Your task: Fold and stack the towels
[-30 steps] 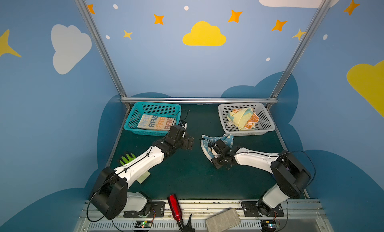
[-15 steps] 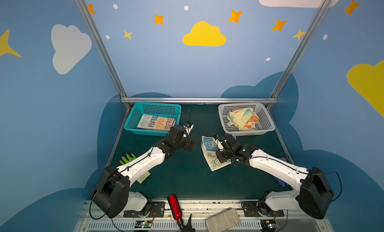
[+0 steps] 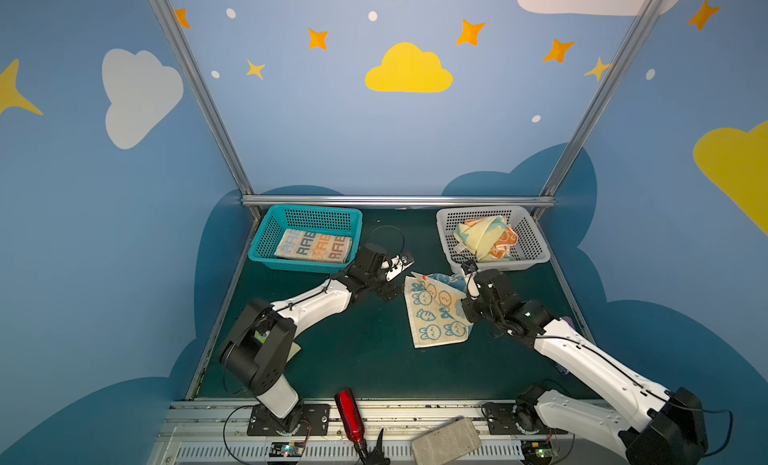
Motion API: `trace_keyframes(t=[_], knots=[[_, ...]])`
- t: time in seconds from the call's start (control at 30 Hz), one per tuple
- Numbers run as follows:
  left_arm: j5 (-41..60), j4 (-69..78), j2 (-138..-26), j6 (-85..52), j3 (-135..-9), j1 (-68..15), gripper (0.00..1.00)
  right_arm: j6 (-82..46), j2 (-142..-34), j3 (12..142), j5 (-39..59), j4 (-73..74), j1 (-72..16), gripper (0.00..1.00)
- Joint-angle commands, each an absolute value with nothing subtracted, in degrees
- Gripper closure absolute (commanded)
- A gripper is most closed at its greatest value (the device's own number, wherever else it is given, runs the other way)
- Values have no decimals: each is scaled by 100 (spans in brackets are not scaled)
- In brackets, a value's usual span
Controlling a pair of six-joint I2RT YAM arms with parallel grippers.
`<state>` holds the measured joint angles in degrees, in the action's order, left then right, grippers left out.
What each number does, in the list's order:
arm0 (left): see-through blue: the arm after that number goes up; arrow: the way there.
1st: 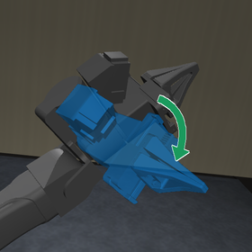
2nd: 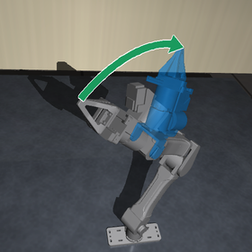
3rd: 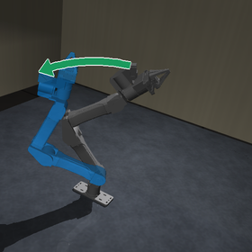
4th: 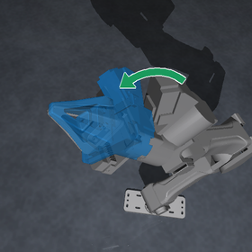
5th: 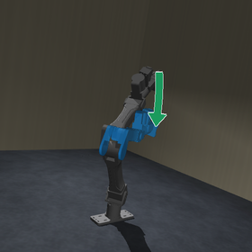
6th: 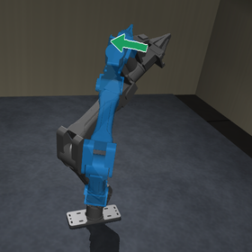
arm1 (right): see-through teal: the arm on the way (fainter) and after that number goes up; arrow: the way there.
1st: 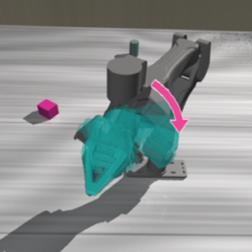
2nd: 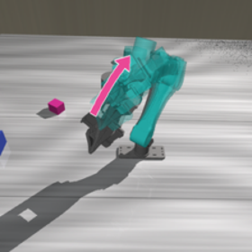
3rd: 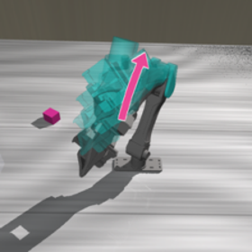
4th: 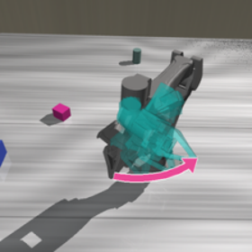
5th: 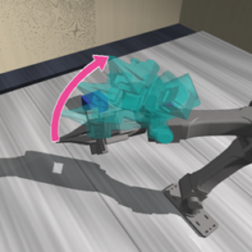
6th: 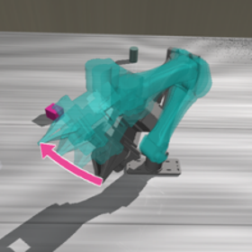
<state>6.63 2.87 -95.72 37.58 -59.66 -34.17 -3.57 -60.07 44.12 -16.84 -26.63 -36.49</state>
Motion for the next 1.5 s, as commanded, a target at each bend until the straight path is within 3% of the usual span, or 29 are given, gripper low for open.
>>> trace_keyframes(t=[0.0,0.47,0.97,1.13,1.27,1.47], knots=[[766,519,-10070,4223,-6259,-3483,4,-329,-5839,4277,-1658,-2559,-3595,100],[1529,420,-11616,4740,-7660,-3418,7,-352,-5722,4179,-1524,-2515,-3564,100],[2158,-431,-12118,5099,-8320,-3410,29,-361,-5632,4096,-1577,-2410,-3535,100],[2177,-567,-12226,5094,-8498,-3410,45,-351,-5625,4104,-1571,-2408,-3520,100],[2268,-761,-12312,5135,-8651,-3419,68,-340,-5611,4113,-1530,-2408,-3499,100],[2208,-1009,-12366,5146,-8739,-3441,83,-372,-5617,4147,-1378,-2409,-3449,100]])
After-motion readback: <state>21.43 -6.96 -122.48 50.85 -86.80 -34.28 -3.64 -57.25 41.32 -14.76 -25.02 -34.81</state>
